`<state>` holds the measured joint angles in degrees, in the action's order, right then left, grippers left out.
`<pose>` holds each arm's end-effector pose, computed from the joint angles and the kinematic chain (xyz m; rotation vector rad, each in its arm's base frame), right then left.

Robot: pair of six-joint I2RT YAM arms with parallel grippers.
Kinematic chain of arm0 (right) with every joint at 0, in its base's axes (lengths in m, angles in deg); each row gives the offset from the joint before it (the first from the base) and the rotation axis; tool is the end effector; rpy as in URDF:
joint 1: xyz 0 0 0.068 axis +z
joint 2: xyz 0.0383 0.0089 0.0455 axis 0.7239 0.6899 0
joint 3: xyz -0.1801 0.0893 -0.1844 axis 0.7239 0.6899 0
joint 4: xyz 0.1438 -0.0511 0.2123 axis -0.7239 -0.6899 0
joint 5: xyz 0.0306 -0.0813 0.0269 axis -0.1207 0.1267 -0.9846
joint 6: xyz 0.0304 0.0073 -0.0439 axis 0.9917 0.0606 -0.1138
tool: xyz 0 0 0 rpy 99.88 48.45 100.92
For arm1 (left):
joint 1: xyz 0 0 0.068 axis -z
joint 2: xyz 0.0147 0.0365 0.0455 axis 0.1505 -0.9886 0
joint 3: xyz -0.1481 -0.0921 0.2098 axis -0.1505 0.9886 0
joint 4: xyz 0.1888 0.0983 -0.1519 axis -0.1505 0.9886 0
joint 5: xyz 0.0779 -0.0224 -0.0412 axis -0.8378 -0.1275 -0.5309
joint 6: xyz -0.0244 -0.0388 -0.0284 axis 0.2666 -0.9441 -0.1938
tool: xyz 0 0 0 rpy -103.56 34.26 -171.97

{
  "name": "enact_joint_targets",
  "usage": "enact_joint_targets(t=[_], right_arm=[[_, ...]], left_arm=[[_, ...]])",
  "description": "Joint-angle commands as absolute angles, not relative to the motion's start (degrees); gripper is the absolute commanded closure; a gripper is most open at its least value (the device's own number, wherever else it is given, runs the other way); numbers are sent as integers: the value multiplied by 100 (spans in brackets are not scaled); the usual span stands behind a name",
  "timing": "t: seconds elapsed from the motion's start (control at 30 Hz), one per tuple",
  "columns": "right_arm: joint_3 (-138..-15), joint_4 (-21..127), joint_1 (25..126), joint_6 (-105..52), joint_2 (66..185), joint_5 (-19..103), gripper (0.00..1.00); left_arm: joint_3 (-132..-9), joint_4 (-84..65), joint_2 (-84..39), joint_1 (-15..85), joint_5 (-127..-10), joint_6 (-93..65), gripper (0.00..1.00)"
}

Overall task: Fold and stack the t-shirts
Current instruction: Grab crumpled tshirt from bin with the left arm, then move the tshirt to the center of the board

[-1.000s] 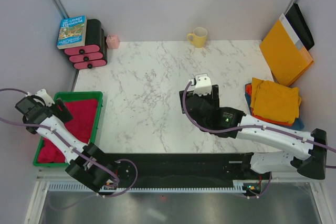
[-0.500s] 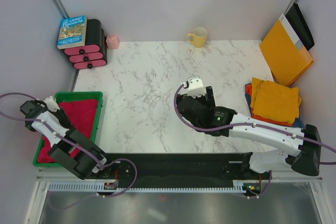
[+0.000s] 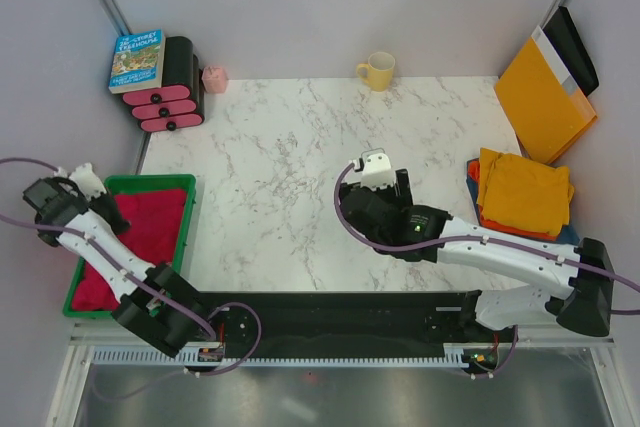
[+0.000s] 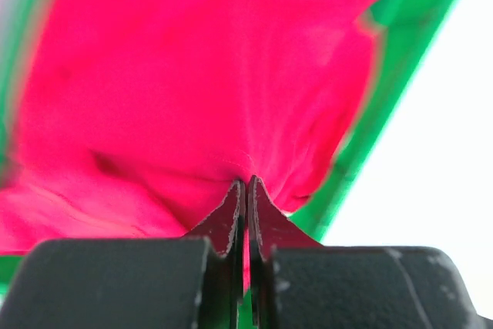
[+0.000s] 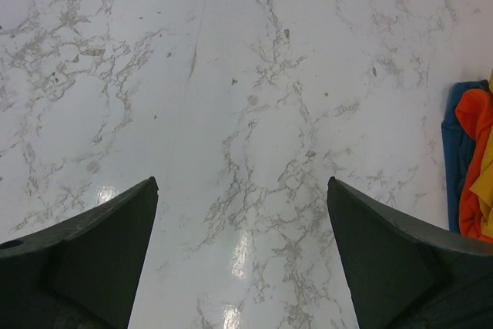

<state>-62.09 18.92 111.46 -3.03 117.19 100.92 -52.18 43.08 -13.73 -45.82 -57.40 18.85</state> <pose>0.1351 0.2248 0.3060 -0.2265 2.0252 -0.0544 0.1351 0.1689 0.2662 -0.6331 2.4841 0.0375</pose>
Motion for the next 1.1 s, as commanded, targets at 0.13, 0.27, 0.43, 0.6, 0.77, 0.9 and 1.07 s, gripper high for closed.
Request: enact_joint_targets(t=[0.13,0.27,0.43,0.6,0.77,0.9,1.07], right_arm=[[-6385,1997,11080,-224,11584,10366,2],[-6525,2006,11054,-215,11506,10489,2],[-6640,2006,11010,-198,11225,10630,2],[-6482,1796,10992,65,10812,10691,2],[-6333,1488,11001,549,10671,10639,2],[-6306,1339,11001,743,10732,10525,2],[-6350,1373,11010,585,11257,10104,2]], left_arm=[[-10411,5462,-1593,-2680,-4478,840,98],[-12233,5796,-2199,-652,-4733,383,98],[-12562,6070,-2667,794,-4892,451,98],[-11027,6105,-2587,2104,-4812,970,88],[-9162,5280,-2386,2166,-5418,865,30],[-8027,4735,-2201,2140,-5981,769,0],[-7165,4137,-1665,1789,-5956,654,1]])
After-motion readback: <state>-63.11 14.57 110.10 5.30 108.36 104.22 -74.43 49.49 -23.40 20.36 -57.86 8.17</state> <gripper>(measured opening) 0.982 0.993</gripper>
